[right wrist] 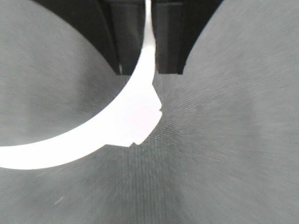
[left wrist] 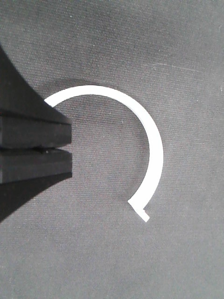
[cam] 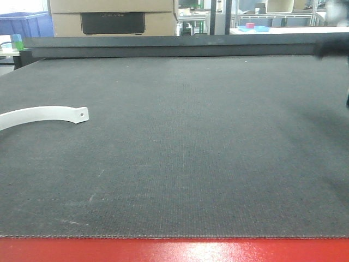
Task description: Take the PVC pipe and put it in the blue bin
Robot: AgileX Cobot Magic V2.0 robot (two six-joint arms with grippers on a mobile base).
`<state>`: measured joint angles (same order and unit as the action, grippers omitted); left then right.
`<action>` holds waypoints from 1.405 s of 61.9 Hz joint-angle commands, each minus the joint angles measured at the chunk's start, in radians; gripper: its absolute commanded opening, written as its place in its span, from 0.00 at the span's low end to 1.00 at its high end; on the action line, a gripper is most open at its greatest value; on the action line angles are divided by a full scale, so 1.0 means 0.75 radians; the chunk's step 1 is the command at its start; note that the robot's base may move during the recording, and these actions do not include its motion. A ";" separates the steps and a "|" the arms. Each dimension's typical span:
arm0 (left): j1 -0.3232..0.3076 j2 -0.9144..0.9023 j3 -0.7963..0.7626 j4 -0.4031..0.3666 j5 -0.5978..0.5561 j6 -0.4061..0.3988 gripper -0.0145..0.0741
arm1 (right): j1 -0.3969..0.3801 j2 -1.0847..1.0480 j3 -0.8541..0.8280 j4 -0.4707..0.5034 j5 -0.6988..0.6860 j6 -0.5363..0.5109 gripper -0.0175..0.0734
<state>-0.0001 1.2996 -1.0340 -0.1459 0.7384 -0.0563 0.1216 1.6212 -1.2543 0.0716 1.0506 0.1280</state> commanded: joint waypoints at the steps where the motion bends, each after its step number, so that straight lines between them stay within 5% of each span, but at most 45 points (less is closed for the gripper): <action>1: -0.007 -0.007 -0.005 -0.019 0.014 -0.001 0.04 | 0.002 -0.084 -0.003 -0.014 0.012 -0.008 0.01; 12: -0.007 -0.005 -0.013 0.056 0.039 -0.001 0.04 | 0.002 -0.193 -0.003 -0.014 0.012 -0.008 0.01; 27: 0.051 0.166 -0.204 0.158 0.379 -0.001 0.04 | 0.002 -0.223 -0.003 -0.014 0.012 -0.008 0.01; 38: 0.089 0.345 -0.337 0.217 0.411 0.039 0.04 | 0.002 -0.223 -0.003 -0.014 0.002 -0.008 0.01; 51: 0.076 0.501 -0.411 0.171 0.416 0.176 0.04 | 0.002 -0.223 -0.003 -0.014 -0.004 -0.008 0.01; 66: 0.076 0.570 -0.411 0.162 0.377 0.179 0.05 | 0.002 -0.223 -0.003 -0.014 -0.006 -0.008 0.01; 87: 0.076 0.575 -0.411 0.127 0.296 0.179 0.45 | 0.002 -0.223 0.000 -0.014 -0.016 -0.008 0.01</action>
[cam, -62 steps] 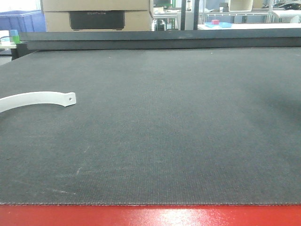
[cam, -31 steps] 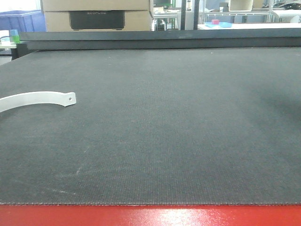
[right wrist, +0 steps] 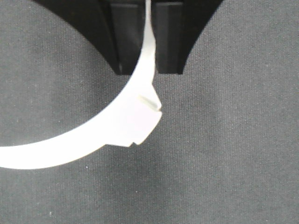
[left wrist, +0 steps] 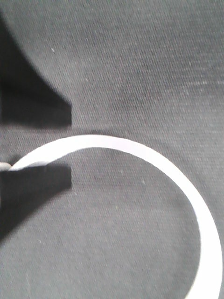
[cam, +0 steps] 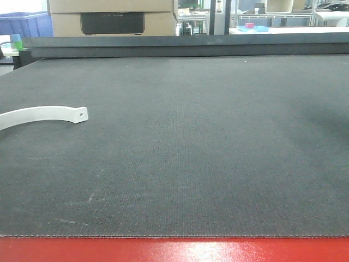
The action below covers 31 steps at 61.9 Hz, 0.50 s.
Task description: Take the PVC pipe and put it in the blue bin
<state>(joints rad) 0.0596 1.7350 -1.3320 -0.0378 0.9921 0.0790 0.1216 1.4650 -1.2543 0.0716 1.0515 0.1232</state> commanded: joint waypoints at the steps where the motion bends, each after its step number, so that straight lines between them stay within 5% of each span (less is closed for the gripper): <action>1: -0.003 -0.005 -0.013 -0.014 -0.049 -0.001 0.46 | 0.002 -0.015 0.000 -0.014 -0.017 -0.002 0.01; 31: -0.003 0.132 -0.013 0.029 -0.076 0.033 0.46 | 0.002 -0.015 0.000 -0.014 -0.017 -0.002 0.01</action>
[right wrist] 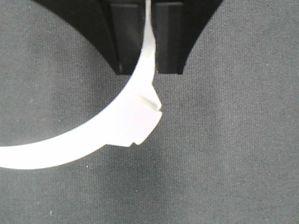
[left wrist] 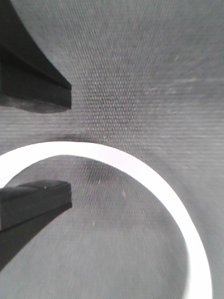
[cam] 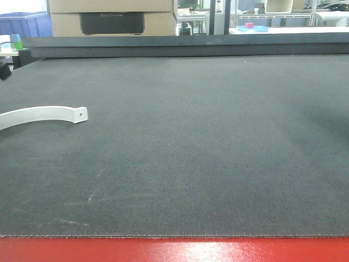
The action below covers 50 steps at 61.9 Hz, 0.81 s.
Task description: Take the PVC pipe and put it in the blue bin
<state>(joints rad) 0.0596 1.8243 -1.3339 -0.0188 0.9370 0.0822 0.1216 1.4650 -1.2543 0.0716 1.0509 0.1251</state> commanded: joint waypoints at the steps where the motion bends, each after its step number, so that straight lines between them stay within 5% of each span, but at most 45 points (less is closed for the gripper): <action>1: -0.003 0.016 -0.011 0.004 -0.003 0.032 0.46 | 0.002 -0.015 0.000 -0.014 -0.016 -0.004 0.01; 36: -0.003 0.090 -0.012 -0.002 0.022 0.032 0.45 | 0.002 -0.015 0.000 -0.014 -0.016 -0.004 0.01; 50: -0.003 0.090 -0.014 -0.002 0.022 0.032 0.05 | 0.002 -0.015 0.000 -0.014 -0.016 -0.004 0.01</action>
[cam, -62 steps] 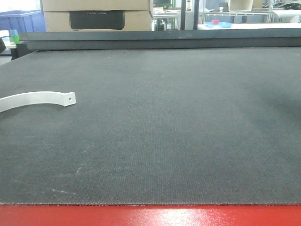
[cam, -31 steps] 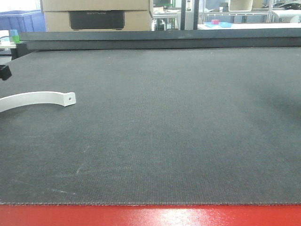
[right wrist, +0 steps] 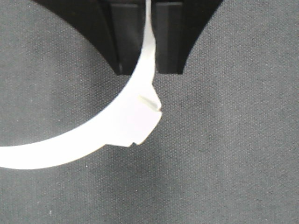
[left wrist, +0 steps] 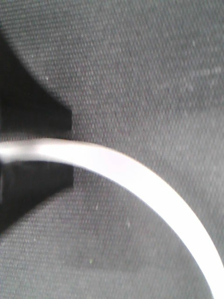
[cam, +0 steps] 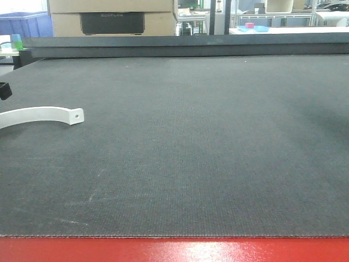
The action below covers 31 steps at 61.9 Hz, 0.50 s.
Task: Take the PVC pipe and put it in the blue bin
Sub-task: 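Lift the white pipe off the table with both grippers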
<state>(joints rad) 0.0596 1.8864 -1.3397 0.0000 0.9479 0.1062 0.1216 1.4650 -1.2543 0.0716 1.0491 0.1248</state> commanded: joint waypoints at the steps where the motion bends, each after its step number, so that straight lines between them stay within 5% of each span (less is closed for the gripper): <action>1: -0.003 0.007 -0.009 -0.029 0.008 0.000 0.04 | 0.002 -0.015 0.000 -0.014 -0.014 -0.004 0.01; 31: -0.003 -0.101 -0.121 -0.266 0.066 -0.005 0.04 | 0.002 -0.015 0.000 -0.014 -0.004 -0.004 0.01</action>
<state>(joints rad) 0.0596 1.8602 -1.4170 -0.1627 0.9878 0.1062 0.1216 1.4650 -1.2543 0.0716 1.0491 0.1233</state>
